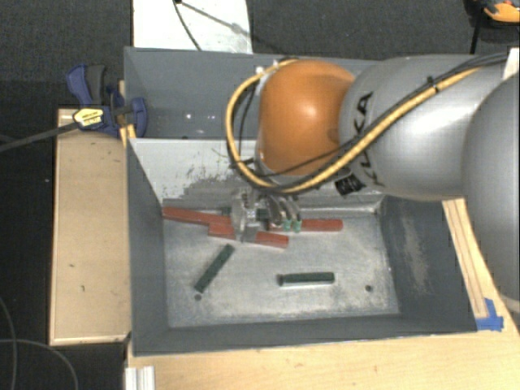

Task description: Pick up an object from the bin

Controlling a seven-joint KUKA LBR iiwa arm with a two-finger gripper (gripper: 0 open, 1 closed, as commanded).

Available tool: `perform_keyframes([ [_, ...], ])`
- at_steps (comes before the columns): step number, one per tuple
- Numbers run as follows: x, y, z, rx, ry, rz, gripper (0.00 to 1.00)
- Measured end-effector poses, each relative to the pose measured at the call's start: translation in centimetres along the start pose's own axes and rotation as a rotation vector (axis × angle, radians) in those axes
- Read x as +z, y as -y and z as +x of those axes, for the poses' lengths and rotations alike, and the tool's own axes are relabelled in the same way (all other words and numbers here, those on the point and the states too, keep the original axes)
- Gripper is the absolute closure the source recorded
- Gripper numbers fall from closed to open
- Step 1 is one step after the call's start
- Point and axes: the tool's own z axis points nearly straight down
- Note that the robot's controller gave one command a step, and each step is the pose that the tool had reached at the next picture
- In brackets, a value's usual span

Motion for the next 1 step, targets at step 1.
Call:
perform_keyframes([
  [1, 0.03, 0.01, 0.02, 0.001, -0.001, 0.000, 0.00],
])
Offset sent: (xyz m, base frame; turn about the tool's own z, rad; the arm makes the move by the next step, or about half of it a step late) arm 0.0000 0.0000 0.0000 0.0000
